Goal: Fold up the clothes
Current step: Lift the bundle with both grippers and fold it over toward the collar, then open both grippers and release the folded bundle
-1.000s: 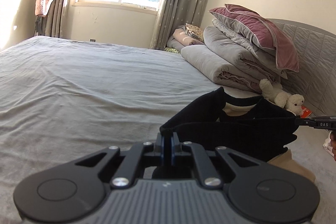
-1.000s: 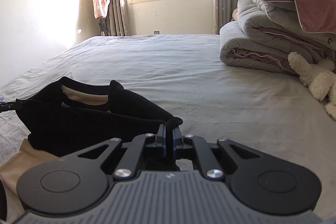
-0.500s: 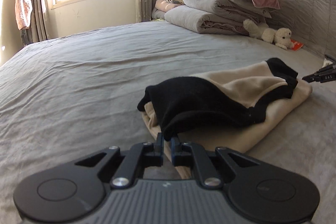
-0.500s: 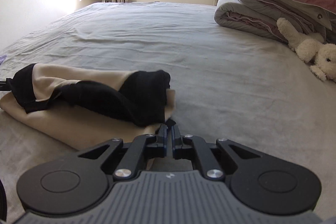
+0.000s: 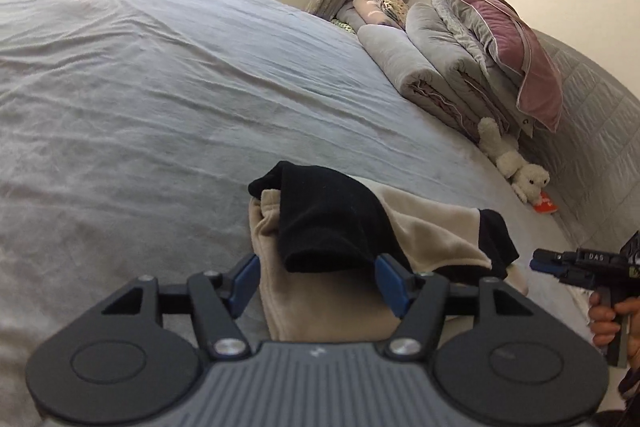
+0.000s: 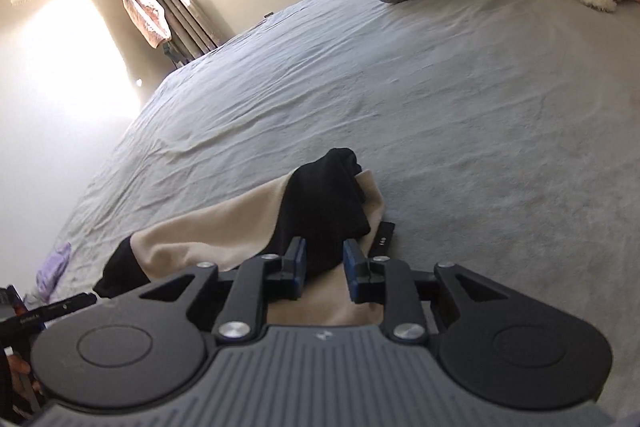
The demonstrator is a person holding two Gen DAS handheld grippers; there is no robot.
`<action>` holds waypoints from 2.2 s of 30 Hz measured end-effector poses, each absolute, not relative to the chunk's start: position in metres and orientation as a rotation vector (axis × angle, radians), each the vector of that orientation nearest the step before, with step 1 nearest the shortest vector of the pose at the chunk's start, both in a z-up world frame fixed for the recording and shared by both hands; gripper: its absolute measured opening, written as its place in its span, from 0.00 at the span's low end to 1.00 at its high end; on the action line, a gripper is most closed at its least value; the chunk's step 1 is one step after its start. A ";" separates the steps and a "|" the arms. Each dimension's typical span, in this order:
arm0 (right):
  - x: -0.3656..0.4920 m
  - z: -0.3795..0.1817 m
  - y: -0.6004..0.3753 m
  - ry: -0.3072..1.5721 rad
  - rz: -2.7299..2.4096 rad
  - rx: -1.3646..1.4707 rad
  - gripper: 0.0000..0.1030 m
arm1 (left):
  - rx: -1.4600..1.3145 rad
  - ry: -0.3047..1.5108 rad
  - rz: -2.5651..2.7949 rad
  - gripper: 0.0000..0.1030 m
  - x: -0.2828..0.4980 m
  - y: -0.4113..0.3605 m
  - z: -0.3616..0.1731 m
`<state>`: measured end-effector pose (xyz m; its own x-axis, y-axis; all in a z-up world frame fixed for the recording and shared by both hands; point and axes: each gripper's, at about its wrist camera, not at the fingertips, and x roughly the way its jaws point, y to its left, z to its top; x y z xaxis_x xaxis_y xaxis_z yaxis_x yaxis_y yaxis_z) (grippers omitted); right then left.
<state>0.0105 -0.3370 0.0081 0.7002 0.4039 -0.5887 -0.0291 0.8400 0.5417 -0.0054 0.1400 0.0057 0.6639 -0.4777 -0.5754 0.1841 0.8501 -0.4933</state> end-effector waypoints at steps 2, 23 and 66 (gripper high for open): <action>0.016 0.003 -0.333 0.782 0.239 0.622 0.39 | -0.492 0.790 -0.391 0.66 -0.001 0.138 0.005; 0.024 -0.033 -0.307 0.711 0.164 0.791 0.25 | -0.762 0.795 -0.361 0.25 0.029 0.092 -0.042; -0.003 0.017 -0.246 0.622 0.162 0.182 0.30 | -0.535 0.782 -0.365 0.49 0.022 0.135 0.014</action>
<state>-0.0030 -0.2464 0.0170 0.8012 0.2048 -0.5623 -0.0956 0.9714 0.2175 0.0222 0.1349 0.0137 0.6586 -0.4973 -0.5647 0.1138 0.8077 -0.5785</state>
